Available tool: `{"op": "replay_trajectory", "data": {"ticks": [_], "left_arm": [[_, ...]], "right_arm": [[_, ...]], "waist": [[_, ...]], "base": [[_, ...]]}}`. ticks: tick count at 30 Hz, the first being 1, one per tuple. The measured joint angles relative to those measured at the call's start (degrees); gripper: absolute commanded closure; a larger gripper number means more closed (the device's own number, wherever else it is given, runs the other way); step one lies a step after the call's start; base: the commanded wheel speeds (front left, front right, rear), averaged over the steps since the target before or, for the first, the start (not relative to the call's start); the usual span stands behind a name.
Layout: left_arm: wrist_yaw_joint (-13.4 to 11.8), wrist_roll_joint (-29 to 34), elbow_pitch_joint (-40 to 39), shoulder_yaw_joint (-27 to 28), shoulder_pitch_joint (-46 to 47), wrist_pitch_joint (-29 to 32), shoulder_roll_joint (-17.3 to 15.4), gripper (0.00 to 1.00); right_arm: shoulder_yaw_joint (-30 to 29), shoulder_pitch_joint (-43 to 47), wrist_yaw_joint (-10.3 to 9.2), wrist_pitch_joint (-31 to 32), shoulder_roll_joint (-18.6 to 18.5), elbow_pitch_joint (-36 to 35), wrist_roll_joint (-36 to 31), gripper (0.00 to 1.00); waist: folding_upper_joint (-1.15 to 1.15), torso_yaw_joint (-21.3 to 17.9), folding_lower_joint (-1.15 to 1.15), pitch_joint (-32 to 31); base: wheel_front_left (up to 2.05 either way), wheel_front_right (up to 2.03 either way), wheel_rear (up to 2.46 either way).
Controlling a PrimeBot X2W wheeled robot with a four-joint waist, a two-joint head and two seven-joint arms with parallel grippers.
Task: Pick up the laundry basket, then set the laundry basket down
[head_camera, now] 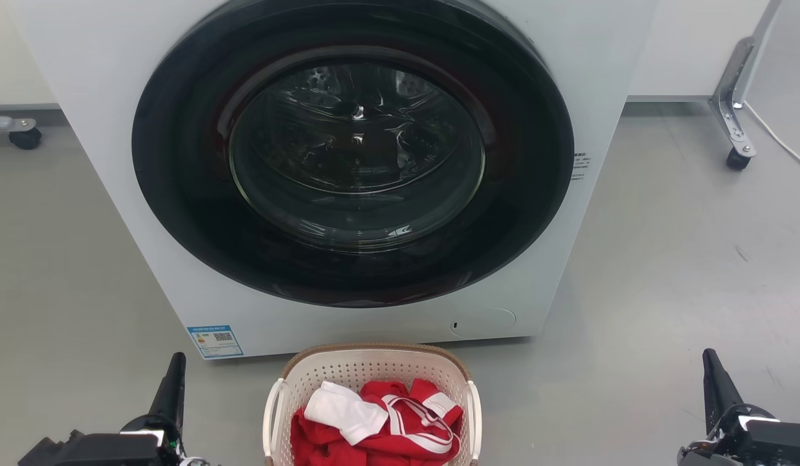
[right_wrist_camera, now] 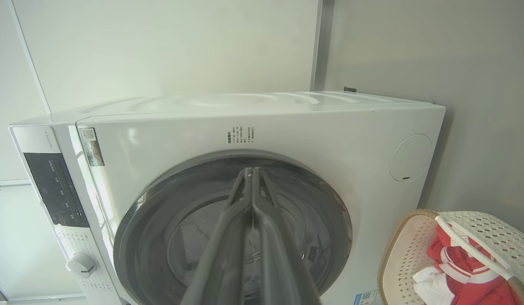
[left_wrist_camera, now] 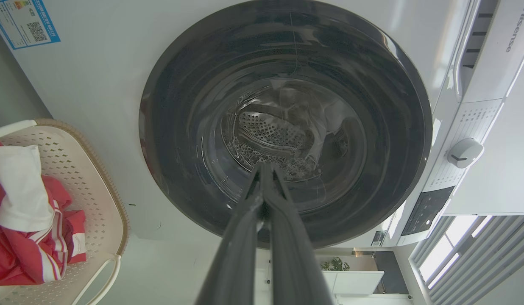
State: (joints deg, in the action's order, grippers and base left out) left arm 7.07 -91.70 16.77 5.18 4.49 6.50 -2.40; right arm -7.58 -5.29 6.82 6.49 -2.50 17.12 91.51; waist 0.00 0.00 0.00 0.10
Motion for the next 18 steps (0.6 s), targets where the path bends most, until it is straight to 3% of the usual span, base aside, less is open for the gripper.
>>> {"op": "replay_trajectory", "data": {"ticks": [18], "left_arm": [[0.0,0.0,0.0,0.0,0.0,0.0,0.0,1.0]], "right_arm": [[0.0,0.0,0.0,0.0,0.0,0.0,0.0,1.0]], "waist": [[0.0,0.0,0.0,0.0]], "base": [[0.0,0.0,0.0]]}}
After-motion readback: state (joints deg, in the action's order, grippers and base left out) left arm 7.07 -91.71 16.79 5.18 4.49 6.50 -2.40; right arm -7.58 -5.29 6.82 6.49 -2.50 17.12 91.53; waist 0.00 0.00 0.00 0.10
